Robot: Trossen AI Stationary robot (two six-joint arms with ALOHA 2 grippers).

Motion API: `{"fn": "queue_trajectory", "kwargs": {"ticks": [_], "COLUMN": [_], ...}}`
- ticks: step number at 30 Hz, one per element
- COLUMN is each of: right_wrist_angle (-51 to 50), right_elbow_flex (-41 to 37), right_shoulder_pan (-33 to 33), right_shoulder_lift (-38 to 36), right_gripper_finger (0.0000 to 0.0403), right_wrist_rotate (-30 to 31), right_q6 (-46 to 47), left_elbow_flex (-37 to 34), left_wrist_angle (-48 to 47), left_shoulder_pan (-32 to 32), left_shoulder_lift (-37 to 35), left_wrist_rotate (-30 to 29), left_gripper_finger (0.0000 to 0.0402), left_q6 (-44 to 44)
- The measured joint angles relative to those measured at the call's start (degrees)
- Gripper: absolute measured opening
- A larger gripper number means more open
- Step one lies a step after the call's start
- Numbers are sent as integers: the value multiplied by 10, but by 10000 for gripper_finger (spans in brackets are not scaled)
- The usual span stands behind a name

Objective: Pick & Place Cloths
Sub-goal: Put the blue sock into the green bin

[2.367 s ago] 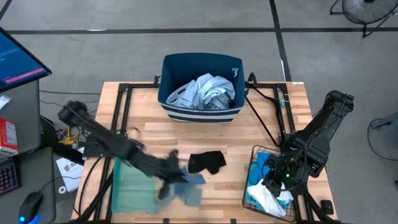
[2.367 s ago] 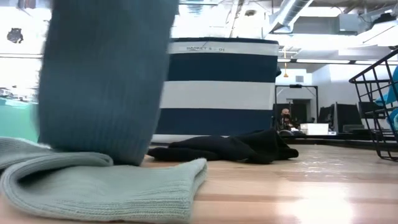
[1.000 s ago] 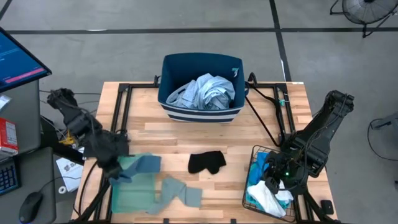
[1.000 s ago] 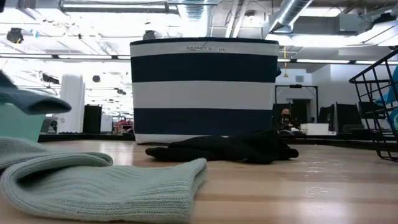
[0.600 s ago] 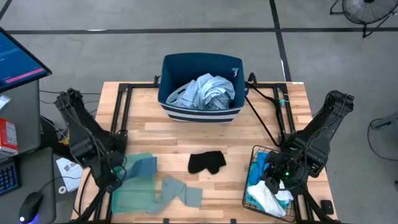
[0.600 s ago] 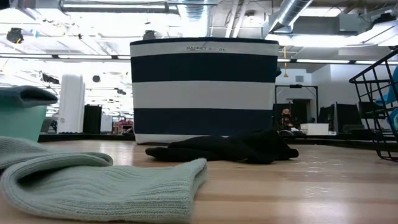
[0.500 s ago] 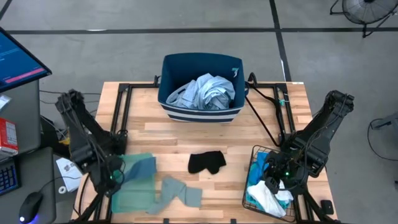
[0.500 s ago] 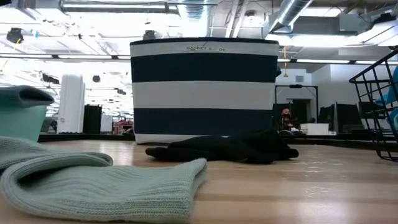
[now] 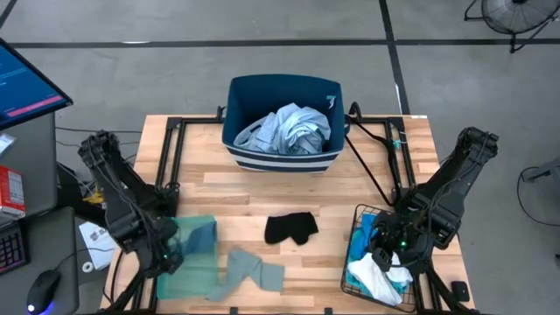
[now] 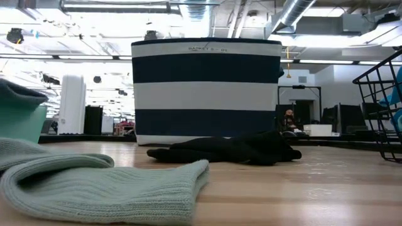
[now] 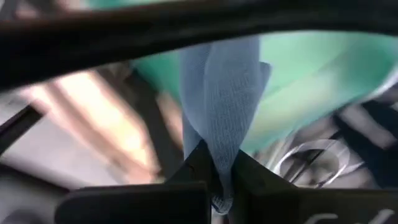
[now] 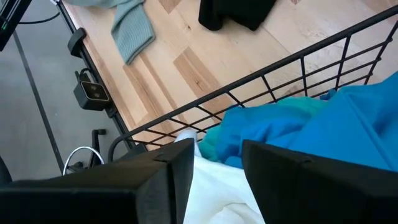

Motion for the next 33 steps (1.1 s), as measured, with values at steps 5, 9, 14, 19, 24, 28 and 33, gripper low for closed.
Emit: {"fn": "queue_trajectory", "kwargs": {"ticks": [5, 9, 14, 19, 24, 28, 33], "right_wrist_angle": [0, 0, 0, 0, 0, 0, 0], "right_elbow_flex": [0, 0, 0, 0, 0, 0, 0], "right_shoulder_pan": [0, 0, 0, 0, 0, 0, 0], "right_shoulder_lift": [0, 0, 0, 0, 0, 0, 0], "right_gripper_finger": [132, 132, 132, 132, 132, 133, 137], "right_wrist_rotate": [0, 0, 0, 0, 0, 0, 0], "right_q6": [0, 2, 1, 0, 0, 0, 0], "left_elbow_flex": [0, -3, -44, -85, -103, -114, -115], "left_wrist_angle": [7, 8, 36, 127, 192, 240, 276], "left_shoulder_pan": [34, 50, 50, 33, 17, 16, 18], "left_shoulder_lift": [0, 12, 47, 87, 119, 132, 134], "left_wrist_rotate": [-170, -263, -244, -193, -183, -180, -184], "left_gripper_finger": [0, 0, 0, 0, 4, 25, 94], "left_q6": [5, 15, 16, 15, 17, 64, 124]}}
